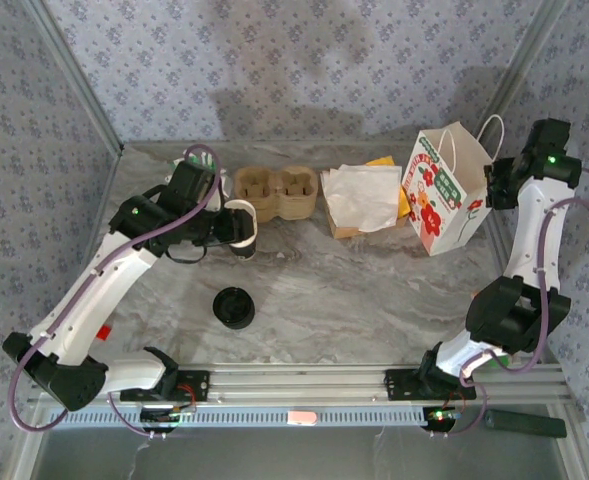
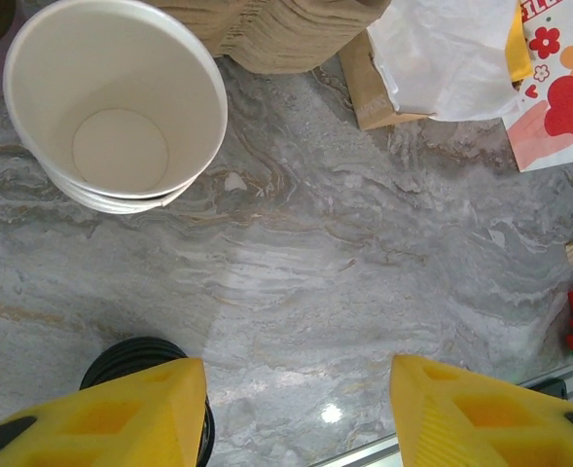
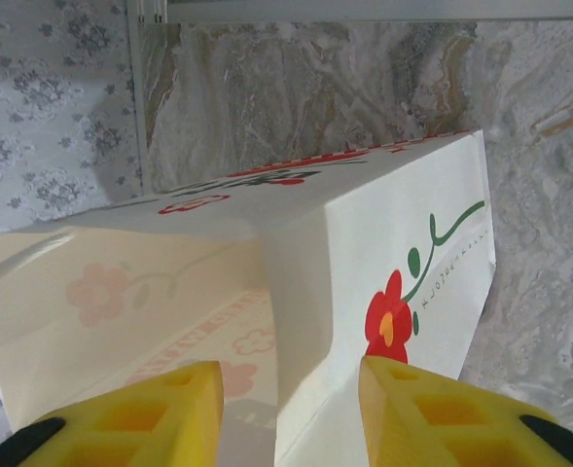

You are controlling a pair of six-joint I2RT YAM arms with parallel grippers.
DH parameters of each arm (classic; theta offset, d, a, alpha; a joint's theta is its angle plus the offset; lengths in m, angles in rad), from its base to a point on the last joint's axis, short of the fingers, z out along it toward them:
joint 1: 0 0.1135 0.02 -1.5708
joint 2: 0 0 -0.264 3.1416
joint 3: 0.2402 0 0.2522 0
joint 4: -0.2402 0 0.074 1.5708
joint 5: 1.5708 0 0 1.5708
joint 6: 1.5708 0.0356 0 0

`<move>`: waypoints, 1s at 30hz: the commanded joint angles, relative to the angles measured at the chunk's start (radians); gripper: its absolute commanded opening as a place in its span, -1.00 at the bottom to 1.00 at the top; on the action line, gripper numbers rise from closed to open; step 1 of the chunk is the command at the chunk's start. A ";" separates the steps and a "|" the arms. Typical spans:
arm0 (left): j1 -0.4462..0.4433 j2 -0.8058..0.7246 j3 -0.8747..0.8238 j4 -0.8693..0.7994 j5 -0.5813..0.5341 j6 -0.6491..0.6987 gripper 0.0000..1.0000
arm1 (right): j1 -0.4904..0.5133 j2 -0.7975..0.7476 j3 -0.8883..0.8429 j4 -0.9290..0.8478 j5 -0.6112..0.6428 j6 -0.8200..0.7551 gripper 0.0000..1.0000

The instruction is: Pack the takeout coffee

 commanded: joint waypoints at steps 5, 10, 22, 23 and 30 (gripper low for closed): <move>0.009 -0.055 0.060 -0.085 -0.079 -0.033 0.06 | 0.038 -0.119 0.150 -0.124 0.136 -0.222 0.20; 0.009 -0.105 0.077 -0.148 -0.172 -0.058 0.06 | 0.288 -0.223 0.218 -0.149 0.305 -0.504 0.28; 0.034 -0.152 0.056 -0.284 -0.272 -0.070 0.16 | 1.114 -0.228 -0.009 -0.102 0.324 -0.533 0.32; 0.039 -0.151 0.050 -0.282 -0.269 -0.068 0.20 | 1.145 -0.170 0.043 -0.134 0.326 -0.522 0.32; 0.120 -0.132 0.002 -0.203 -0.204 -0.017 0.68 | 1.254 0.238 0.431 -0.306 0.301 -0.460 0.30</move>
